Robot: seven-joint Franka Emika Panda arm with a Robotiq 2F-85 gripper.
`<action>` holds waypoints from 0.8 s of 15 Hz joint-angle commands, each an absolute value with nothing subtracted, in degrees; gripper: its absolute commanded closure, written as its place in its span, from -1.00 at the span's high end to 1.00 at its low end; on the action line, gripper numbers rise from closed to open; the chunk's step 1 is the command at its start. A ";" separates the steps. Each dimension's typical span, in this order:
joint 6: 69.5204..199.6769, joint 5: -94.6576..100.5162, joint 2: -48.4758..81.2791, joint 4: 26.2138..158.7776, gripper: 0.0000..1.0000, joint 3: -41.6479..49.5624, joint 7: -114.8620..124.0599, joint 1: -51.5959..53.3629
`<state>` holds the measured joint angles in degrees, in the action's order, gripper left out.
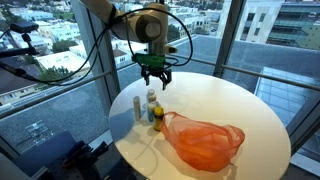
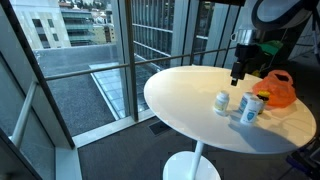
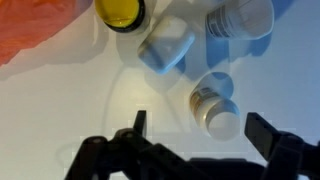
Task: Take the white pill bottle out of the plastic bag and put it on the table
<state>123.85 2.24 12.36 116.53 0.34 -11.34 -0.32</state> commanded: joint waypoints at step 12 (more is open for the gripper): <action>102.92 3.54 -2.96 118.95 1.00 4.14 -11.41 -4.23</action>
